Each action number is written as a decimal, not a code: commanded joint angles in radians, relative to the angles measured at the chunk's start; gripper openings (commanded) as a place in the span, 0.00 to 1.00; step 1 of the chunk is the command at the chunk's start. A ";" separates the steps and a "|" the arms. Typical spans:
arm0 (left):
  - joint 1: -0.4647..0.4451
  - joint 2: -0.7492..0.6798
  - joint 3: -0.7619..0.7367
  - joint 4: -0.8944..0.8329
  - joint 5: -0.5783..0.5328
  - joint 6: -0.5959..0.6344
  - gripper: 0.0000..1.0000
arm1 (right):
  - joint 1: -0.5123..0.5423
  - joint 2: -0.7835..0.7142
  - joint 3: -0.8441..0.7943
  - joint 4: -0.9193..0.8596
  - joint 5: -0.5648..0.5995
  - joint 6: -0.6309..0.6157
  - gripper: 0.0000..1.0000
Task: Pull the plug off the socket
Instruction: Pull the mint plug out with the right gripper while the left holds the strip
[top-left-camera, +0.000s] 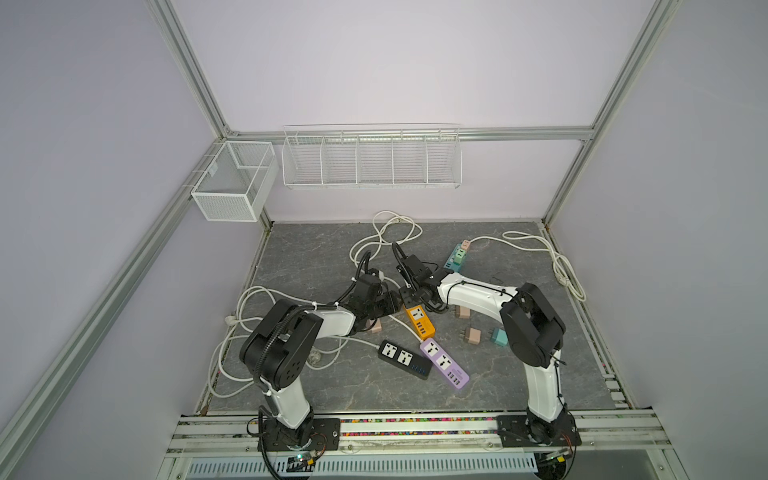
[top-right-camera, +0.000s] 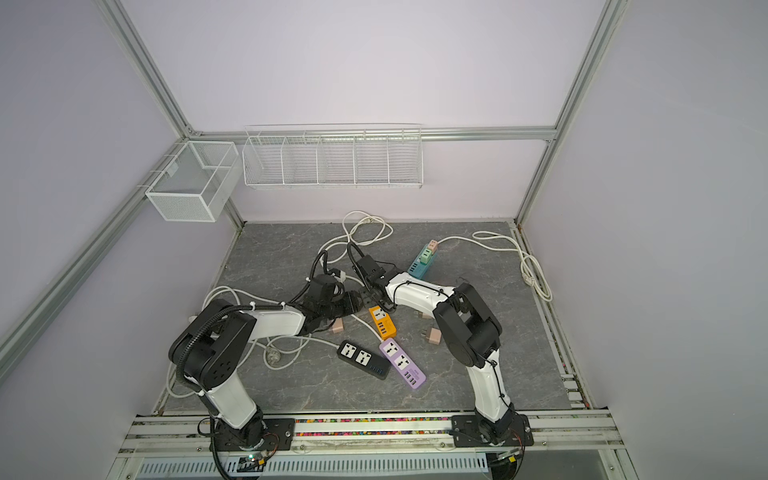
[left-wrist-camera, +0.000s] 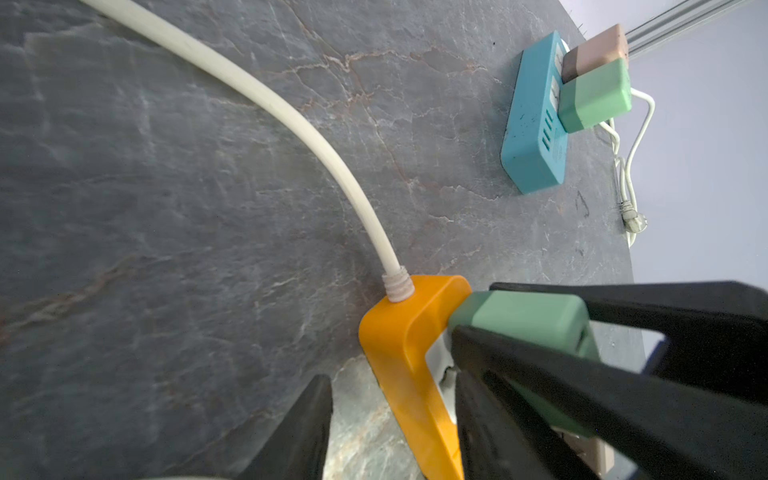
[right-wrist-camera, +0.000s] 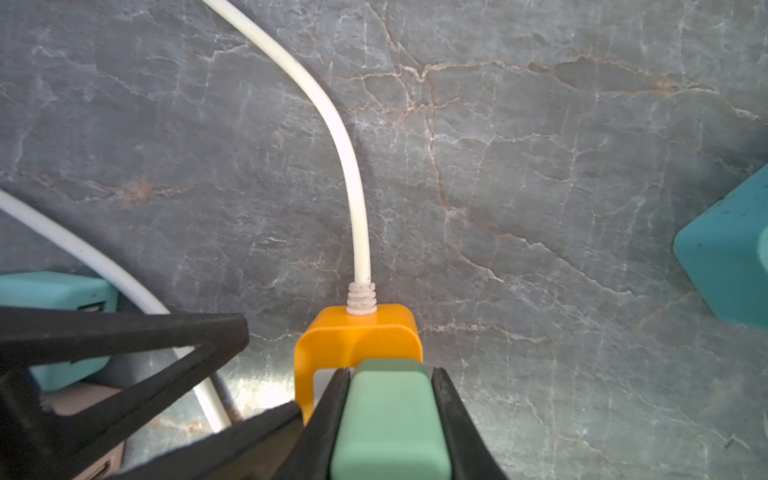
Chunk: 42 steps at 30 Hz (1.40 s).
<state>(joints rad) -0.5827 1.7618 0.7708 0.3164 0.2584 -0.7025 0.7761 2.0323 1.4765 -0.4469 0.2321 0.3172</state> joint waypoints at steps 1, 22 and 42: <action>-0.004 0.035 0.037 -0.003 0.028 -0.006 0.48 | 0.005 -0.038 -0.024 -0.021 0.004 0.036 0.29; -0.063 0.116 0.144 -0.290 -0.138 -0.021 0.42 | -0.027 -0.057 -0.014 -0.019 0.010 0.003 0.28; -0.095 0.118 0.151 -0.331 -0.215 -0.034 0.41 | -0.031 -0.052 -0.012 -0.003 -0.037 0.029 0.28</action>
<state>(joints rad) -0.6743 1.8366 0.9340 0.1204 0.1059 -0.7326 0.7307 2.0098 1.4536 -0.4404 0.1886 0.3363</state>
